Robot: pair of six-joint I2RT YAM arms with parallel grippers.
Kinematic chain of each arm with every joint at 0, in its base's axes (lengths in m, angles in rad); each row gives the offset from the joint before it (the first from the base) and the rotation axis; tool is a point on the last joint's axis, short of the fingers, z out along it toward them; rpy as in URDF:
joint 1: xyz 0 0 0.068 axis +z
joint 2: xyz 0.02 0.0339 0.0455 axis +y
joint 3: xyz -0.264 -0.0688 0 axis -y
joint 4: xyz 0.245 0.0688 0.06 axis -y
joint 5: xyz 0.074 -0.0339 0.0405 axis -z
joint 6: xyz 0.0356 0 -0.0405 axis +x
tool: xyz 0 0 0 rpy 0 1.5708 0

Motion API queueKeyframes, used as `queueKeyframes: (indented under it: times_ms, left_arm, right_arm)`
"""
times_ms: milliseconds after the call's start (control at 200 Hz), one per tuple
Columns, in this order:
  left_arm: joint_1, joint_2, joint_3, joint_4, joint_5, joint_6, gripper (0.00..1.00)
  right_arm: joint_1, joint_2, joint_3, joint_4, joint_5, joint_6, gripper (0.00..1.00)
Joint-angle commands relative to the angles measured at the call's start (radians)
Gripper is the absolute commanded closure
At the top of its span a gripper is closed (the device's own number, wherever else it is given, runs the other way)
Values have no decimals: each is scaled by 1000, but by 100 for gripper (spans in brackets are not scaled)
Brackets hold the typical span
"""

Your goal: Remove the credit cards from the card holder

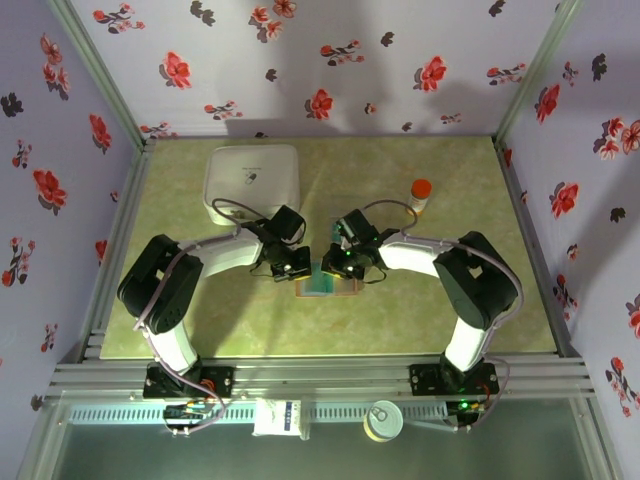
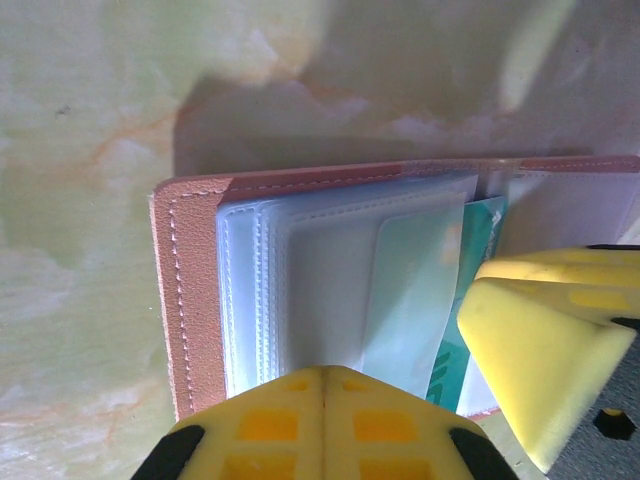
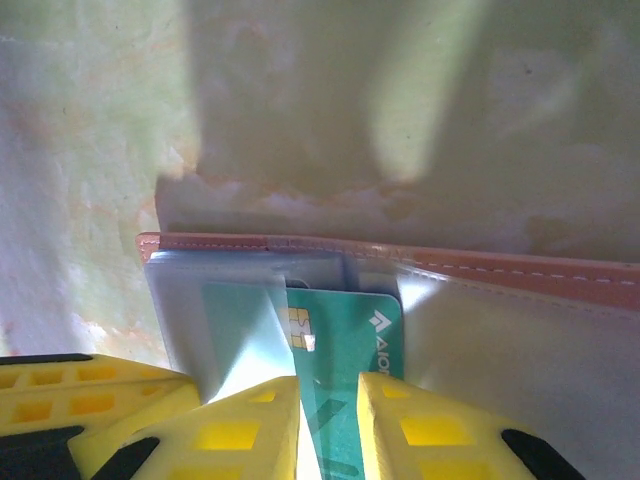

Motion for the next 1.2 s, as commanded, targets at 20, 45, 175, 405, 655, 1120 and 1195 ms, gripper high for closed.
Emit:
queueKeyframes:
  times_ms: [20, 45, 175, 405, 655, 1120, 1195]
  left_arm:
    - [5, 4, -1, -38, -18, 27, 100]
    - [5, 1, 2, -39, -17, 27, 100]
    - [5, -16, 19, -48, -12, 29, 100]
    - [-4, -30, 42, -51, 13, 25, 100]
    - [-18, -4, 41, -36, 23, 19, 100]
    - [-18, 37, -2, -9, 24, 17, 100]
    - [-18, 41, -2, -12, 22, 21, 100]
  right_arm:
    - [-8, -39, 4, -27, 15, -14, 76]
    - [-8, -43, 1, -19, 11, -12, 76]
    - [-8, -63, -6, -5, 5, -7, 75]
    - [-10, -71, -25, -10, 6, -2, 75]
    - [-13, -75, -48, -8, 7, 4, 74]
    - [-25, -60, -85, 30, -21, 9, 74]
    - [-27, -52, -90, 46, -34, 11, 74]
